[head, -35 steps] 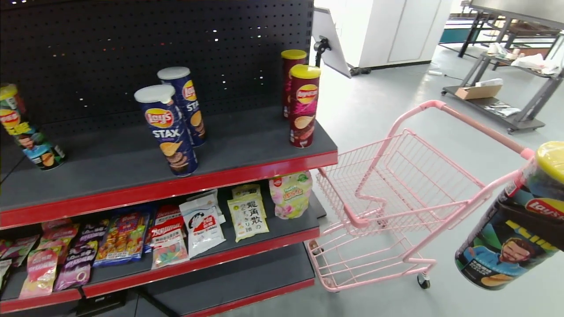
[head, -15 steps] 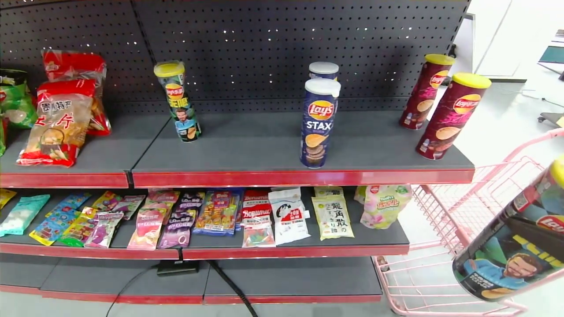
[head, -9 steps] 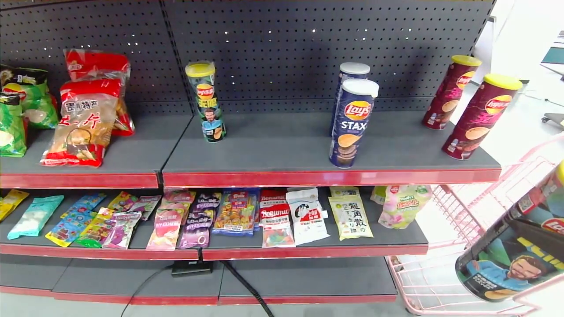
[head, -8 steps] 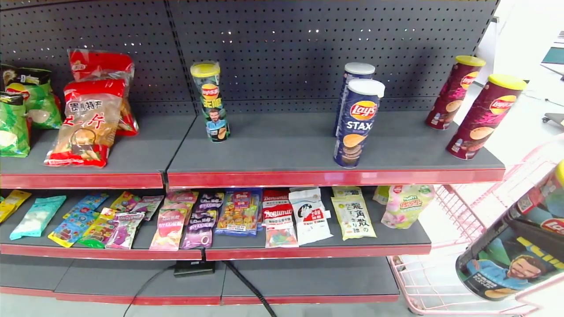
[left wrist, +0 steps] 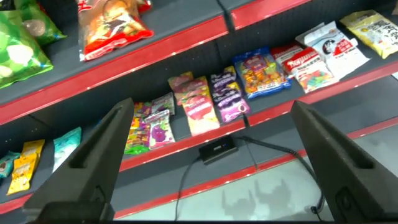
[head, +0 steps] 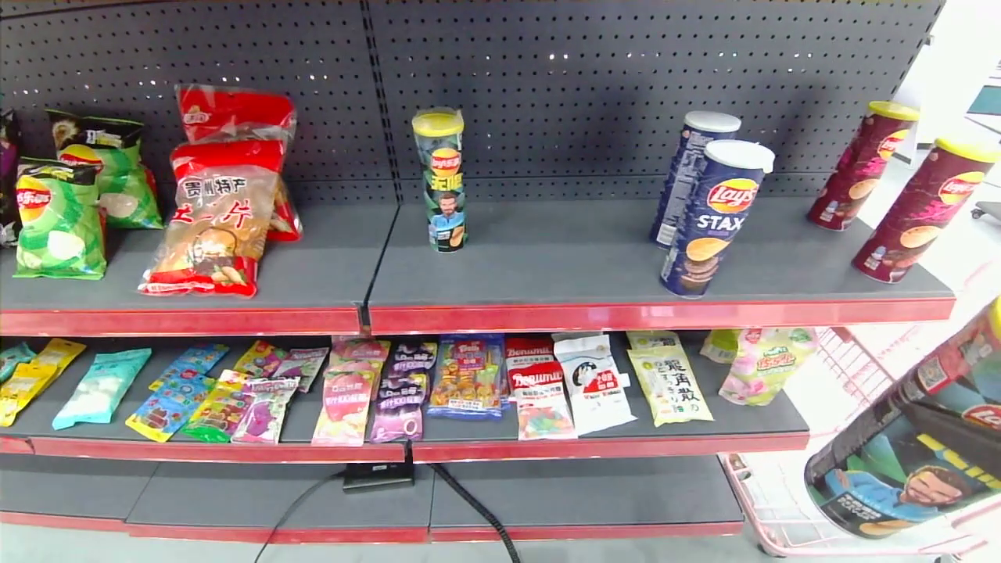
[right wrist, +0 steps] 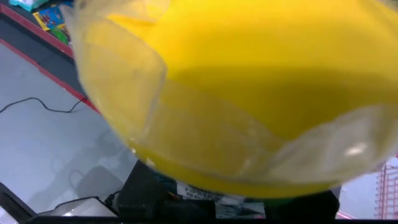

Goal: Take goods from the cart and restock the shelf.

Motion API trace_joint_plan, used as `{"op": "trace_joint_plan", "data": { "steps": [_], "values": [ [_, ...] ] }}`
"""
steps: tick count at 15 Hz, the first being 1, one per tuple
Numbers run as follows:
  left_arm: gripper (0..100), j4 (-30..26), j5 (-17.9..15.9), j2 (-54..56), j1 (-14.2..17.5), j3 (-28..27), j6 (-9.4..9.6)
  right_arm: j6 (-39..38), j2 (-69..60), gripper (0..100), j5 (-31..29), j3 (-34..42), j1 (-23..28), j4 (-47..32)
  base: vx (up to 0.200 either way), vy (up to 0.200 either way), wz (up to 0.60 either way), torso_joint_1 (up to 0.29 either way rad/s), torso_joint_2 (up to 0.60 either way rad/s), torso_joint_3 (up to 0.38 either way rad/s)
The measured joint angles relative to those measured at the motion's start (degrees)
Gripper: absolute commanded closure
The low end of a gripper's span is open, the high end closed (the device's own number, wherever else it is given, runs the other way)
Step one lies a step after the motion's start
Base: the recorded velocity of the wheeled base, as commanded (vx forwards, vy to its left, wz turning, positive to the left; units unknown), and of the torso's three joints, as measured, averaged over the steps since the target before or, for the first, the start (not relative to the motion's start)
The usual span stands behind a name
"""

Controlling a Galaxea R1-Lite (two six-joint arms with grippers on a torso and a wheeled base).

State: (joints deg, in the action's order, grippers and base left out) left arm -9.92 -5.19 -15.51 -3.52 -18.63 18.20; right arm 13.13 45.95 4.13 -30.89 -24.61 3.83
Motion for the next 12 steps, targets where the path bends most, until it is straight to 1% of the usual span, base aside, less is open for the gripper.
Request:
{"op": "trace_joint_plan", "data": {
  "steps": [1, 3, 5, 6, 12],
  "values": [
    [0, 0.0, 0.0, 0.0, 0.0, 0.0, 0.00, 0.1, 0.1, 100, 0.0, -0.1, -0.4, 0.0, 0.000, 0.200, 0.00, 0.002, 0.00, 0.002],
    [0, 0.0, 0.0, 0.0, 0.0, -0.1, 0.05, 0.2, 0.6, 100, -0.1, -0.3, -0.7, -0.1, 0.000, 0.000, 0.00, 0.000, 0.00, 0.000],
    [0, 0.0, 0.1, 0.0, 0.0, -0.2, 0.88, 0.1, 0.9, 100, 0.0, -0.4, -0.7, 0.0, 0.000, 0.000, 0.00, 0.000, 0.00, 0.000],
    [0, 0.1, 0.2, 0.0, 0.1, -0.2, 1.45, 0.1, 1.0, 100, -0.1, -0.3, -0.8, -0.1, 0.200, 0.000, 0.00, 0.002, 0.00, 0.002],
    [0, 0.0, 0.5, -0.1, 0.0, -0.1, 1.56, 0.0, 1.2, 100, 0.1, 0.4, -0.9, -0.1, 0.200, 0.000, 0.00, -0.001, 0.00, 0.002]
  ]
}}
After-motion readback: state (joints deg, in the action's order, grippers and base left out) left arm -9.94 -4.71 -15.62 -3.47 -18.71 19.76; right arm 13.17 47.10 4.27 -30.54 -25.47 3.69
